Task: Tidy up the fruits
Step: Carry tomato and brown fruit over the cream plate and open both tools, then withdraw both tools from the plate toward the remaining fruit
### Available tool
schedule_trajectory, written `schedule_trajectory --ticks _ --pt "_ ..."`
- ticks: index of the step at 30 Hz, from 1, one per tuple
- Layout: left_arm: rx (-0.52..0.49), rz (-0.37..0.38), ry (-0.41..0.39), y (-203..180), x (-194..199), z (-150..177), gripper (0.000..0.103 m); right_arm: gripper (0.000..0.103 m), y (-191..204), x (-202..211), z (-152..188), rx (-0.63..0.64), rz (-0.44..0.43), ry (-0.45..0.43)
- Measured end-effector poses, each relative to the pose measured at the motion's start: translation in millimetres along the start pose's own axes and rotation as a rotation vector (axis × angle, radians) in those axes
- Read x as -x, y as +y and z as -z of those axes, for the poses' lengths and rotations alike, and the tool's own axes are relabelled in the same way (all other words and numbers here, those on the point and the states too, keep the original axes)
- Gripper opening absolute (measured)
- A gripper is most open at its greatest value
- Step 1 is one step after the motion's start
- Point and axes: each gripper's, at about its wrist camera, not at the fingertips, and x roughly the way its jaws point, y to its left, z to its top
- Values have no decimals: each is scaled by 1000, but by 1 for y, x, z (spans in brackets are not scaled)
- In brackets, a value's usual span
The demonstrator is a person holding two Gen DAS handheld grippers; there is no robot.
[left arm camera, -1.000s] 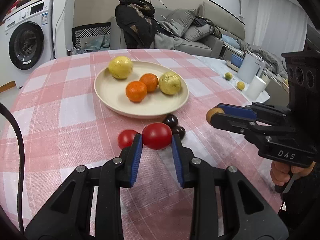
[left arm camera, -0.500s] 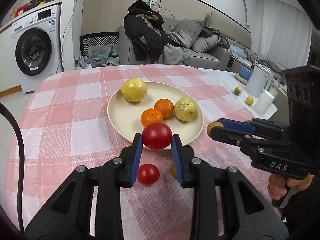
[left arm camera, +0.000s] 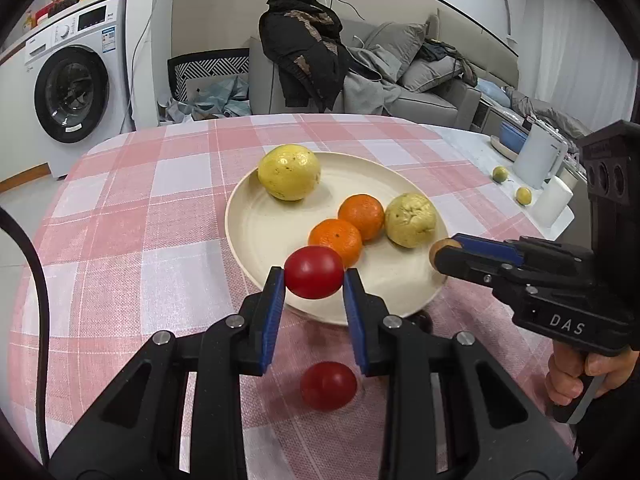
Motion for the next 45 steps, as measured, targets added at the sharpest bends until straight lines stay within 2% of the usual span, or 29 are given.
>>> schedule_trajectory --ticks 13,21,23,25,26,28,31,32,34,36,39,41,42,43,45 --pt "25 -35 23 11 -22 -8 27 28 -10 -10 -4 -18 29 30" --pt "33 -41 24 14 -21 -8 27 28 -6 -11 -5 -18 56 34" --pt "31 -39 18 13 -15 -9 29 28 -7 -7 -5 -17 62 24" --pt "26 -47 0 12 -9 -10 36 31 -8 -2 -4 -16 62 13" --pt "22 -49 -11 11 -4 -10 39 34 -8 2 -3 -14 67 6" --pt "15 -54 -28 8 6 -8 52 39 -9 10 -2 -17 77 -9" --pt "-8 -48 -49 3 23 -2 68 52 -10 22 2 -25 78 -26" --pt "-14 -51 -53 2 28 1 70 57 -9 24 4 -20 74 -21" --pt "-22 -51 -63 -1 38 7 78 69 -6 29 8 0 78 -15" --pt "-22 -49 -66 -2 48 13 83 92 -1 34 12 21 82 -15" --pt "-27 -43 -69 -4 60 22 83 98 7 39 17 48 55 -17" --pt "-23 -51 -71 -4 67 27 90 103 12 41 20 65 46 -17" --pt "-20 -56 -69 -3 69 30 99 103 14 42 22 70 43 -21" --pt "-16 -61 -71 -3 72 32 102 103 15 43 23 75 41 -23" --pt "-12 -56 -86 -2 79 37 102 103 18 44 25 80 44 -21"
